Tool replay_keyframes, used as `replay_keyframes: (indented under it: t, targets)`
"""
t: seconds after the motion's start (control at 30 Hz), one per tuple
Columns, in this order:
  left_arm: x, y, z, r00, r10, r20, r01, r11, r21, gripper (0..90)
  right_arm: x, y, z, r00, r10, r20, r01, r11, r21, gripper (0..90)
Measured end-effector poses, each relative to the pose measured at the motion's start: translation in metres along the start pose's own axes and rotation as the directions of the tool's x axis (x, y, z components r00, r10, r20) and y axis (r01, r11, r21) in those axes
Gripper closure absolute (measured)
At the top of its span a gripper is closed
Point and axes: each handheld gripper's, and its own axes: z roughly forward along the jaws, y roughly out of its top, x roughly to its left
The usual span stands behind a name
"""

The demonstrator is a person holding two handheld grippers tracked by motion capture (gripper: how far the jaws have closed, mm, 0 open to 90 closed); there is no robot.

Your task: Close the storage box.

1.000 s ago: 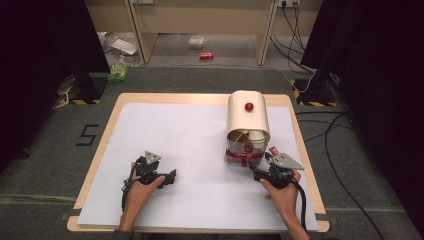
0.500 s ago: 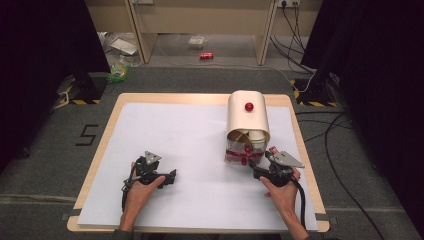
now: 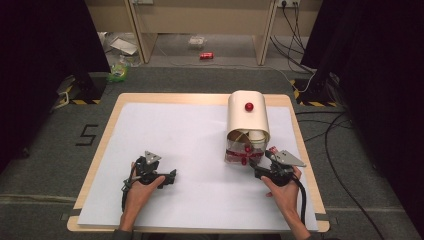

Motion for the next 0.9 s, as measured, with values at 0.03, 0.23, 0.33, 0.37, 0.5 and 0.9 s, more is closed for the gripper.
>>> replay_keyframes:
  t: [0.03, 0.23, 0.33, 0.37, 0.5, 0.9]
  targets:
    - [0.000, 0.000, 0.000, 1.0000, 0.000, 0.001, 0.000, 1.0000, 0.000, 1.4, 0.000, 0.000, 0.000, 1.0000, 0.002, -0.002, -0.002, 1.000, 0.000, 30.1]
    - [0.000, 0.000, 0.000, 1.0000, 0.000, 0.002, 0.000, 1.0000, 0.000, 1.3, 0.000, 0.000, -0.003, 1.0000, -0.005, -0.008, 0.005, 1.000, 0.003, 31.3]
    - [0.000, 0.000, 0.000, 1.0000, -0.002, 0.004, 0.002, 1.0000, -0.001, 1.3, 0.001, 0.000, -0.007, 0.9999, -0.010, -0.003, 0.010, 1.000, -0.002, 31.4]
    - [0.000, 0.000, 0.000, 1.0000, -0.003, 0.003, 0.003, 1.0000, -0.001, 1.3, 0.001, 0.000, -0.008, 0.9999, -0.011, -0.002, 0.011, 1.000, 0.000, 31.4]
    - [0.000, 0.000, 0.000, 1.0000, -0.003, 0.003, 0.003, 1.0000, -0.001, 1.3, -0.001, 0.000, -0.010, 1.0000, 0.002, -0.001, -0.002, 1.000, -0.004, 31.4]
    - [0.000, 0.000, 0.000, 1.0000, 0.000, 0.000, 0.000, 1.0000, 0.000, 1.3, -0.007, -0.001, -0.021, 0.9998, 0.017, -0.005, -0.017, 1.000, -0.012, 31.4]
